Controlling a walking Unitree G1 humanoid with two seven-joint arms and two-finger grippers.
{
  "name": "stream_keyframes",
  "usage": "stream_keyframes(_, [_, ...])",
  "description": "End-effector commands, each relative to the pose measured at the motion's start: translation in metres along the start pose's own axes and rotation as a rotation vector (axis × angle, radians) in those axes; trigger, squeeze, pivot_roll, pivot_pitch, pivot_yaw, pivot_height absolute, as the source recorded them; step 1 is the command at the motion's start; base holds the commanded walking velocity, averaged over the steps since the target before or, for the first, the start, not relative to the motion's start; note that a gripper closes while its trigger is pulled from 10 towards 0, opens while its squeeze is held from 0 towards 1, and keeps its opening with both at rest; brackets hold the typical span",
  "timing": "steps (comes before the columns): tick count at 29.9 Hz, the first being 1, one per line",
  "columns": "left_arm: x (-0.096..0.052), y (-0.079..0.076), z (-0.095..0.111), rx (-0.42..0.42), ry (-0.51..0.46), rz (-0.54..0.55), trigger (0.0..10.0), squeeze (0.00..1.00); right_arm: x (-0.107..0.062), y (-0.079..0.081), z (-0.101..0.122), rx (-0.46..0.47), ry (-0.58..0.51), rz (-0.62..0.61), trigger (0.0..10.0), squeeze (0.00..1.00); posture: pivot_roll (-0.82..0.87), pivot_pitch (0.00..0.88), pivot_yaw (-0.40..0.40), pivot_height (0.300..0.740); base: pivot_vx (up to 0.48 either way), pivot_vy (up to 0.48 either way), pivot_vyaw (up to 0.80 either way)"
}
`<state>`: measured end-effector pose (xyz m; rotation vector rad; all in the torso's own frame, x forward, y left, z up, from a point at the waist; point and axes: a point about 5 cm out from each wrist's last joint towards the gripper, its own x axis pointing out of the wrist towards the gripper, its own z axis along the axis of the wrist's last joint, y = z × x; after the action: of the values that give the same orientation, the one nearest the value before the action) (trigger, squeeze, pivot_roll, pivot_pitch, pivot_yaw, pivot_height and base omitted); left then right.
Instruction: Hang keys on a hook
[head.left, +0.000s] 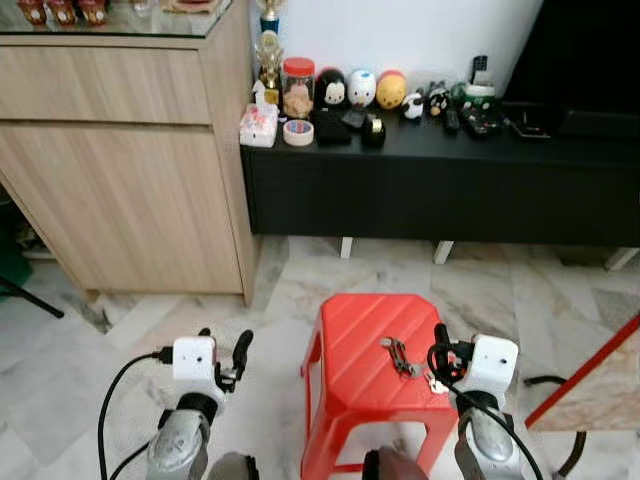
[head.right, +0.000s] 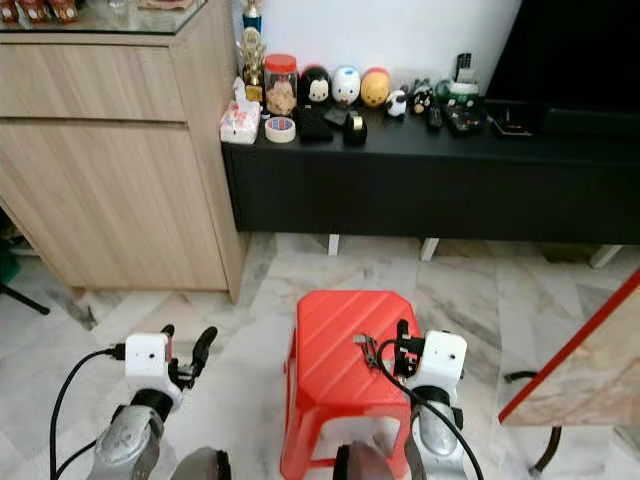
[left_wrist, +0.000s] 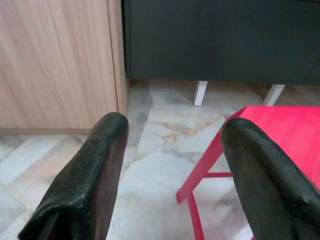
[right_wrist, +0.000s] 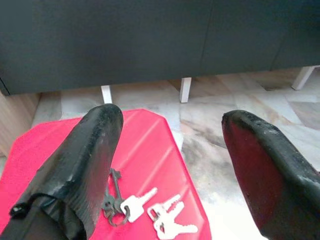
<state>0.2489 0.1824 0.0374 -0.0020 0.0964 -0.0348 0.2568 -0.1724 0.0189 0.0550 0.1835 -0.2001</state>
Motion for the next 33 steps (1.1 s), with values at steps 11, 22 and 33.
stream_keyframes(11, [0.0009,-0.0037,-0.0033,0.003,0.012,-0.011,10.0,0.00,-0.0017,-0.0051,-0.0059,0.002,0.029,-0.014,10.0,0.00,0.01,0.054,-0.078,0.622,0.000,0.000,0.00])
stream_keyframes(22, [0.0021,-0.0035,0.0011,0.000,-0.005,-0.013,10.0,0.00,-0.0017,-0.0056,-0.0080,0.018,0.035,-0.027,10.0,0.00,0.02,0.043,-0.078,0.622,0.191,0.000,0.00])
stream_keyframes(33, [0.0022,-0.0040,0.0027,-0.003,-0.016,-0.013,10.0,0.00,-0.0009,-0.0043,-0.0092,0.030,0.047,-0.034,10.0,0.00,0.02,0.061,-0.082,0.622,0.313,0.000,0.00])
